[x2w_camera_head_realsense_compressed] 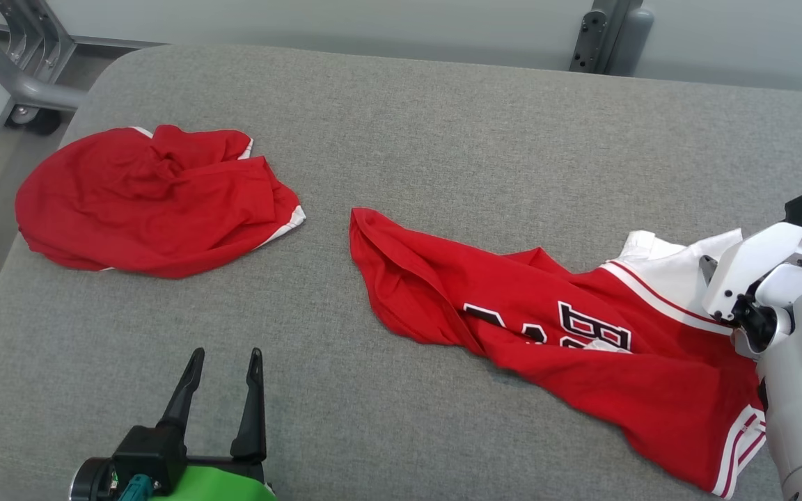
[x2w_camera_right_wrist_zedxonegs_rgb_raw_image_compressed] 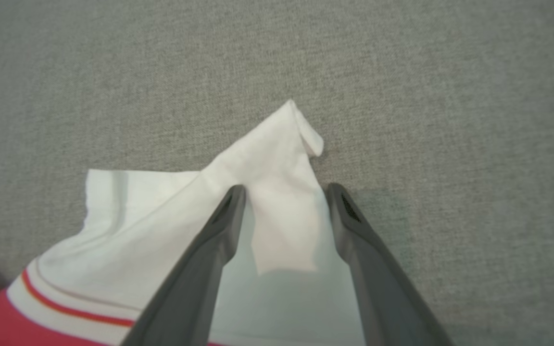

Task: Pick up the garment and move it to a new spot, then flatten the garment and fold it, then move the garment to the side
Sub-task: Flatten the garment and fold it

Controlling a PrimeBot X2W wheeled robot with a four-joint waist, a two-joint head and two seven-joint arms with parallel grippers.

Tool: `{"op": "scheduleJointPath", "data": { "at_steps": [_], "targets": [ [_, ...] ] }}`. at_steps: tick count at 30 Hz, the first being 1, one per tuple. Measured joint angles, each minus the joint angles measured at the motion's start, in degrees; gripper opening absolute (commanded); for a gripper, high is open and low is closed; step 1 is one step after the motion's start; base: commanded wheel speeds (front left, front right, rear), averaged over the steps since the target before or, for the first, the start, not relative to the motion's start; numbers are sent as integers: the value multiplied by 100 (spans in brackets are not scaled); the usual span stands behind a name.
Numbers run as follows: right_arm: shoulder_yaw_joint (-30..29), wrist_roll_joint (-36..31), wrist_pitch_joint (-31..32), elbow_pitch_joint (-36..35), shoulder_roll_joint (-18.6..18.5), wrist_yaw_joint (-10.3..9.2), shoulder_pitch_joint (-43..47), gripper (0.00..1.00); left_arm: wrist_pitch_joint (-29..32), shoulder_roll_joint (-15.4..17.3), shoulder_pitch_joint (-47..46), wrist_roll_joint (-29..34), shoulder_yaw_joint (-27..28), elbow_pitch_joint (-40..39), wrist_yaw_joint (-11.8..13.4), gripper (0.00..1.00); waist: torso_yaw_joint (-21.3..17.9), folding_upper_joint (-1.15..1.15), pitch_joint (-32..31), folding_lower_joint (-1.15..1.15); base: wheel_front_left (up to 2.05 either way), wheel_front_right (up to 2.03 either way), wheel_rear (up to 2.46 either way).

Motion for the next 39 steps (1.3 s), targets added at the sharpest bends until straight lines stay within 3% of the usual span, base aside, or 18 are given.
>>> {"op": "scheduleJointPath", "data": {
  "at_steps": [3, 4, 5, 6, 12, 19, 26, 27, 33, 39],
  "targets": [
    [0, 41, 9, 34, -27, 1, -4, 41, 9, 14, 0, -1, -19, -5, 0, 100, 28, 0, 5, 0, 0, 0, 0],
    [-4, 58, 11, 45, -34, 1, -8, 30, 24, 21, 0, -1, -20, -10, 0, 100, 36, 0, 7, 0, 0, 0, 0],
    [-9, 64, 19, 55, -41, 1, -12, 9, 24, 29, 0, -2, -20, -12, 2, 100, 41, 0, 13, 0, 0, 0, 0],
    [-15, 64, 20, 64, -45, 2, -20, 0, 24, 35, 0, -8, -21, -16, 16, 100, 43, 0, 19, 0, 0, 0, 0],
    [12, 48, -300, -51, -45, 2, -62, 0, 44, 63, 0, -19, -24, -31, 42, 100, 31, 0, 49, 0, 0, 0, 0],
    [743, -100, -1577, -768, -174, 3, -46, 0, 42, 65, -4, -43, -32, -46, 87, 100, -46, 0, 26, 0, 0, 0, 0],
    [29, -553, -1669, -525, -516, 3, 519, 0, 30, 56, -12, -63, -56, -35, 92, 100, -92, 0, 10, 0, 0, 0, 0],
    [-179, -642, -1663, -457, -525, 3, 519, 100, 30, 57, -17, -67, -57, -31, 92, 100, -95, 0, 13, 0, 0, 0, 0],
    [-929, -915, -1384, -70, -188, 1, 531, 100, 33, 75, -59, -79, -62, -8, 97, 100, -122, 0, -26, 0, 0, 0, 0],
    [-1405, -1247, -1317, -54, -100, 2, 566, 100, 32, 80, -47, -122, -81, 37, 101, 100, -153, 0, -221, 0, 0, 0, 0]
  ]
}}
